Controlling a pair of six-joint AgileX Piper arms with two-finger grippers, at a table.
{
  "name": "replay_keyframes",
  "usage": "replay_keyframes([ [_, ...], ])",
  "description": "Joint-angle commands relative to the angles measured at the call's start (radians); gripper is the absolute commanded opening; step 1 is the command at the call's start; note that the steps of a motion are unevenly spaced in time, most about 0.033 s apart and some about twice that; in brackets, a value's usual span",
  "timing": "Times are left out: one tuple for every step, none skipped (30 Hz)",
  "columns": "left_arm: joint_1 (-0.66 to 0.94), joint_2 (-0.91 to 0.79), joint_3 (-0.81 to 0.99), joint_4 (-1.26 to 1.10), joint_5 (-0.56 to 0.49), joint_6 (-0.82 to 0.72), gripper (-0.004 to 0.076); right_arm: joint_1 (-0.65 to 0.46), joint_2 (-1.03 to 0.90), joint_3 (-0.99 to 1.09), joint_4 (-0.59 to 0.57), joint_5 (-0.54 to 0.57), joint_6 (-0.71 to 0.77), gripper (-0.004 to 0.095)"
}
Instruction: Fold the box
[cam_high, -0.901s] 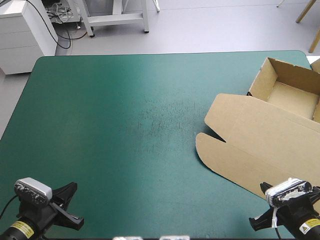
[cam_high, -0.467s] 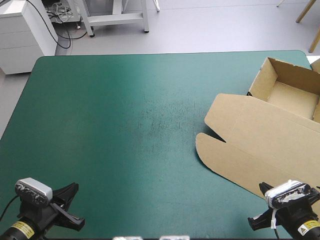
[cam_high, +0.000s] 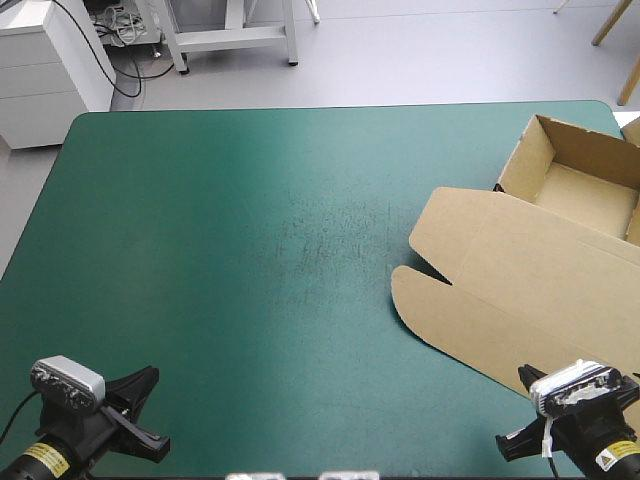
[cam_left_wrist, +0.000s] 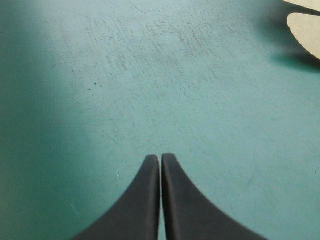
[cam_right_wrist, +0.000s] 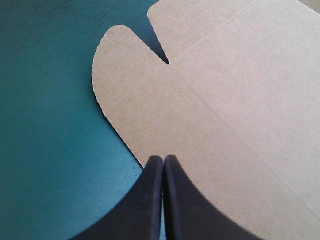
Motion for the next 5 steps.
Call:
replay_keyframes([
  [0.002, 0.011, -0.024, -0.020, -0.068, -0.004, -0.0008, 0.001, 0.011, -0.025, 0.022, -0.067, -0.002, -0.0021],
  [0.002, 0.011, -0.024, -0.020, -0.068, -0.004, -0.0008, 0.001, 0.011, -0.025, 0.022, -0.067, -0.002, -0.0021],
  [0.002, 0.011, -0.024, -0.020, -0.068, -0.004, -0.0008, 0.001, 0.011, -0.025, 0.022, -0.067, -0.002, -0.0021],
  [0.002, 0.011, -0.024, -0.020, -0.068, -0.004, -0.0008, 0.001, 0.011, -0.025, 0.022, -0.067, -0.002, -0.0021],
  [0.002, 0.011, -0.024, -0.020, -0.068, -0.004, -0.0008, 0.001, 0.011, -0.025, 0.022, -0.067, -0.002, -0.0021],
])
